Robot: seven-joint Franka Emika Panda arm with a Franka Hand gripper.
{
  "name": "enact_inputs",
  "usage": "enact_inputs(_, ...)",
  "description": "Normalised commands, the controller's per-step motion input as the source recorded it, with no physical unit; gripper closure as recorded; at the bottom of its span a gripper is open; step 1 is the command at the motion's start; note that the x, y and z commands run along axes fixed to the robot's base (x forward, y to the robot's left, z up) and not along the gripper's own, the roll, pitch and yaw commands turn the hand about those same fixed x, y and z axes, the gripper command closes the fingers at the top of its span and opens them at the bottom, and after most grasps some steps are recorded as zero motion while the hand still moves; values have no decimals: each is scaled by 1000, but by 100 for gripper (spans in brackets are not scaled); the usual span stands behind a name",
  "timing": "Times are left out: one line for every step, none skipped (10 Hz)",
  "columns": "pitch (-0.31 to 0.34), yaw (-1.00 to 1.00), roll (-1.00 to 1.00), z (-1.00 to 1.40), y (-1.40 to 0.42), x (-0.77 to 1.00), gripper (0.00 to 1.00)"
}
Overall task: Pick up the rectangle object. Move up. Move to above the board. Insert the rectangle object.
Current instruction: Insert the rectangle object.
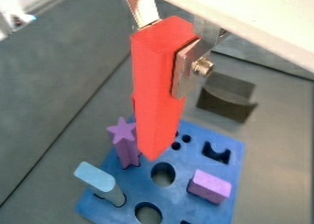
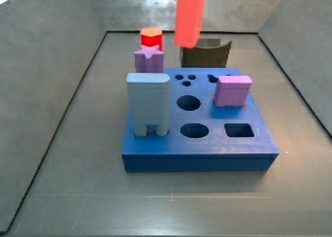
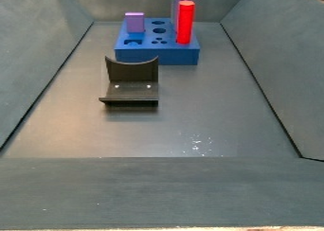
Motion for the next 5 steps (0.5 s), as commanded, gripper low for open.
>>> enact_inputs(-23, -711, 0, -294, 40, 469, 100)
enact_inputs(-24, -763, 0, -289, 51, 411, 100)
enact_inputs(-21, -757, 0, -280, 49, 420, 100)
enact_inputs(-33, -683, 0, -269, 37, 514, 100)
enact_inputs(-36, -577, 0, -311, 0, 623, 100)
